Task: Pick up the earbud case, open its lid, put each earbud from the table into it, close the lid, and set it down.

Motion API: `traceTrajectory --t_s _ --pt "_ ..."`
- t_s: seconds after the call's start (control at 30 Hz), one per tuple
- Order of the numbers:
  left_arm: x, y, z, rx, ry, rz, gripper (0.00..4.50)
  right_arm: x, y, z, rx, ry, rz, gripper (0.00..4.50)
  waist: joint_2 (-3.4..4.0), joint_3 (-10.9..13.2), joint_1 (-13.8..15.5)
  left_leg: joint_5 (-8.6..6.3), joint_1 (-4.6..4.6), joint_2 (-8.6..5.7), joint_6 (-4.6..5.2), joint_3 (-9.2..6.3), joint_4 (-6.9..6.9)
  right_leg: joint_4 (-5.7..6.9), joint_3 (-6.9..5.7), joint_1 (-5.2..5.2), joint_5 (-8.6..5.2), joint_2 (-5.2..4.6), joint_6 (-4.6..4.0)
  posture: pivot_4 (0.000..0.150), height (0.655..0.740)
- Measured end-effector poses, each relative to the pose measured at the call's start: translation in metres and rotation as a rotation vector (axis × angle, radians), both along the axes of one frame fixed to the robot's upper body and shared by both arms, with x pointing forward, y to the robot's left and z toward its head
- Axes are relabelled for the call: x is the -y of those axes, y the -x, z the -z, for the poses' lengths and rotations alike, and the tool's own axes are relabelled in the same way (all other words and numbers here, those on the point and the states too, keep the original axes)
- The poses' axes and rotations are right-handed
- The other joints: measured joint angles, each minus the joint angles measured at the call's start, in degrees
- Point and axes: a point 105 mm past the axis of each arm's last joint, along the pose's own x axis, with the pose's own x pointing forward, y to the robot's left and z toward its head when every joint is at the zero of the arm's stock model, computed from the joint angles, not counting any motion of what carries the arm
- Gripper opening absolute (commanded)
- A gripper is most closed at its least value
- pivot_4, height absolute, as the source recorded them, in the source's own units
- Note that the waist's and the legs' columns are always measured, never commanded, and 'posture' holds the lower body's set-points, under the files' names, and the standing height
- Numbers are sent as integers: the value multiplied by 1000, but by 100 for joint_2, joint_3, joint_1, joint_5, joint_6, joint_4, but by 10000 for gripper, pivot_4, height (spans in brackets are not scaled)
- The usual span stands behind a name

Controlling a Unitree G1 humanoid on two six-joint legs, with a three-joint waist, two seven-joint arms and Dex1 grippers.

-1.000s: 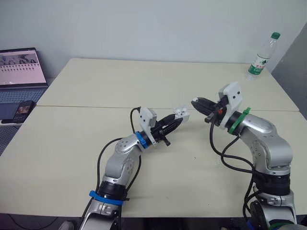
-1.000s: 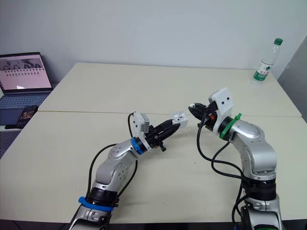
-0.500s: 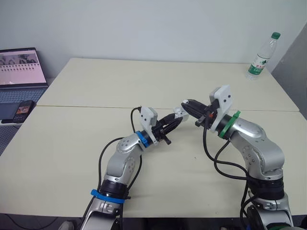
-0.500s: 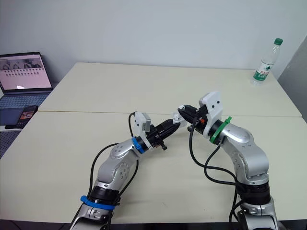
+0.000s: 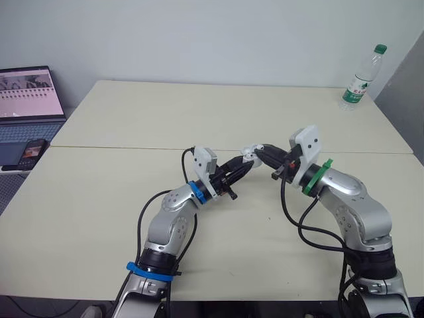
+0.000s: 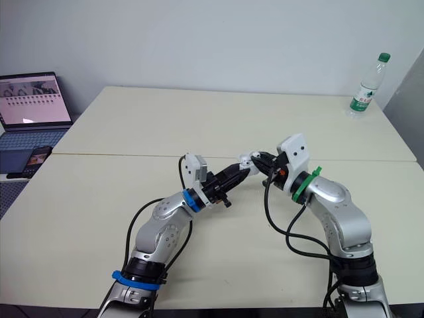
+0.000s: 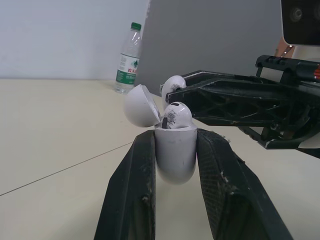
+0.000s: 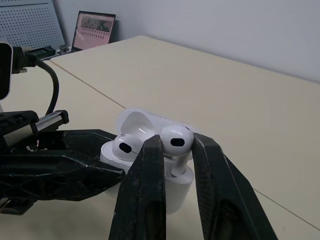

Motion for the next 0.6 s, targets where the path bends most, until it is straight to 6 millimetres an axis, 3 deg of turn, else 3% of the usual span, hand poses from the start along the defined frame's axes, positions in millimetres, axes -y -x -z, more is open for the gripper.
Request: traceTrajectory --t_s 0.23,0.6 --pt "0 0 0 1 1 3 8352 0 0 1 -1 10 0 3980 0 0 0 0 0 0 0 0 0 0 0 0 0 0 0 1500 7362" --pt "-5 -1 -1 2 6 -12 8352 3 0 -1 18 22 0 42439 0 0 0 0 -1 0 0 -1 -1 -2 0 0 -1 0 1 1500 7362"
